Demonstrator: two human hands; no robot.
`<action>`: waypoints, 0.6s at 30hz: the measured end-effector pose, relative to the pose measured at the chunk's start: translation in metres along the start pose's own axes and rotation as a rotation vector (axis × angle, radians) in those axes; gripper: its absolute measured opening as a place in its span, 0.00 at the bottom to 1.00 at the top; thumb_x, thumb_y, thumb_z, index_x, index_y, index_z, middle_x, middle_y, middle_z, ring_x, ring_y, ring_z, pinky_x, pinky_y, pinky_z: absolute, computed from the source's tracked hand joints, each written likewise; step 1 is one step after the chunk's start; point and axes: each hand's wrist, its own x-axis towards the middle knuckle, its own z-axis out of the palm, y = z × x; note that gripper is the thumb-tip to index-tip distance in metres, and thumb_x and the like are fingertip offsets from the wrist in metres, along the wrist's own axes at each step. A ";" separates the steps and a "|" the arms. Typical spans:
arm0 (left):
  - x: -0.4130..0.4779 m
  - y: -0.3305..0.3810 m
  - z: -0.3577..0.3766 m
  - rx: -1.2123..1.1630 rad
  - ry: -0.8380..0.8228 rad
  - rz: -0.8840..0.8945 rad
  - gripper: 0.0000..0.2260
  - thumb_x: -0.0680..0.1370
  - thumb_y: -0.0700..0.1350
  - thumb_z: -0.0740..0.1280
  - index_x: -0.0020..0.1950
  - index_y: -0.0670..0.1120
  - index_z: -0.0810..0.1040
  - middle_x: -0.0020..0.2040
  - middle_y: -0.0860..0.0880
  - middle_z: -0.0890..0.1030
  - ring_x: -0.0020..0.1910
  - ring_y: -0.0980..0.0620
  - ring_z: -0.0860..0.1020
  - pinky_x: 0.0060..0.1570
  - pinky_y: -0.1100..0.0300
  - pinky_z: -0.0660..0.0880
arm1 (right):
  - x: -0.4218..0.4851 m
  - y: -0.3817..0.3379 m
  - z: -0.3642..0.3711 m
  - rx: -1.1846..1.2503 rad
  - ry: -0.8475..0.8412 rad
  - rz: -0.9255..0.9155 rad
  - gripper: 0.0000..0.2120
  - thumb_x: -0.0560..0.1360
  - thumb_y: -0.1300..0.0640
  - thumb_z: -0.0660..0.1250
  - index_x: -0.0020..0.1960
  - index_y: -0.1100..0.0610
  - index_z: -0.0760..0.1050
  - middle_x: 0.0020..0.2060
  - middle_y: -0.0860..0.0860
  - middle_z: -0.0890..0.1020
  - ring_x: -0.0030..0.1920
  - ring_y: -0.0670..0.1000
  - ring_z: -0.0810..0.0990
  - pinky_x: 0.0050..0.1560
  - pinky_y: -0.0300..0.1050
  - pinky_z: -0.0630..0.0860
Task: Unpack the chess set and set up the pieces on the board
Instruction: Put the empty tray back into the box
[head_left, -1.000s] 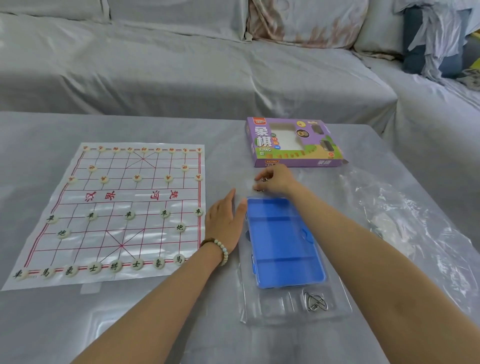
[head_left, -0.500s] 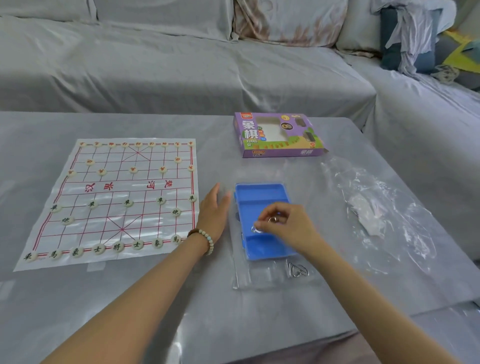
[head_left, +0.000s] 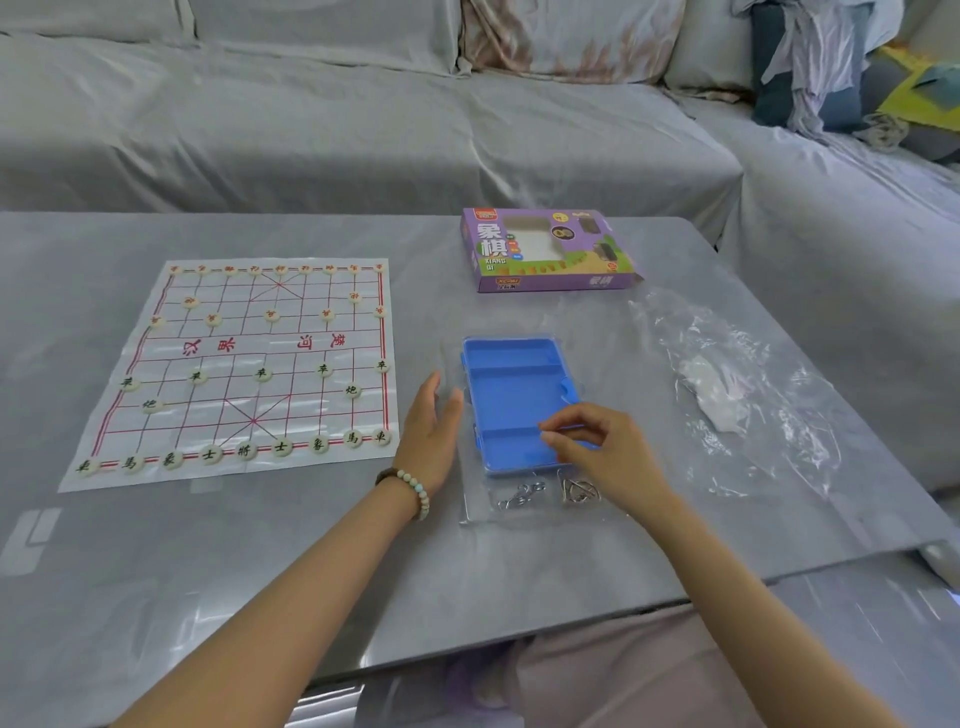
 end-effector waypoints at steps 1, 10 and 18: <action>-0.002 0.000 0.003 -0.008 -0.014 -0.002 0.25 0.81 0.53 0.53 0.76 0.48 0.52 0.76 0.50 0.57 0.74 0.52 0.57 0.72 0.55 0.56 | 0.001 0.006 -0.003 -0.015 0.046 -0.008 0.07 0.72 0.63 0.71 0.41 0.52 0.79 0.40 0.45 0.83 0.40 0.40 0.81 0.46 0.37 0.76; -0.019 -0.011 0.010 0.126 -0.007 0.107 0.28 0.79 0.54 0.56 0.76 0.50 0.49 0.76 0.53 0.52 0.75 0.55 0.52 0.73 0.55 0.52 | 0.000 0.037 -0.006 -0.200 0.074 -0.063 0.25 0.70 0.45 0.70 0.64 0.46 0.69 0.63 0.42 0.67 0.65 0.40 0.66 0.66 0.38 0.62; -0.025 -0.014 -0.040 0.535 0.039 0.255 0.26 0.78 0.57 0.51 0.73 0.47 0.61 0.73 0.47 0.62 0.73 0.51 0.56 0.71 0.57 0.53 | 0.012 0.044 -0.005 -0.294 0.146 0.121 0.34 0.72 0.43 0.68 0.72 0.54 0.61 0.72 0.49 0.61 0.72 0.48 0.59 0.72 0.47 0.58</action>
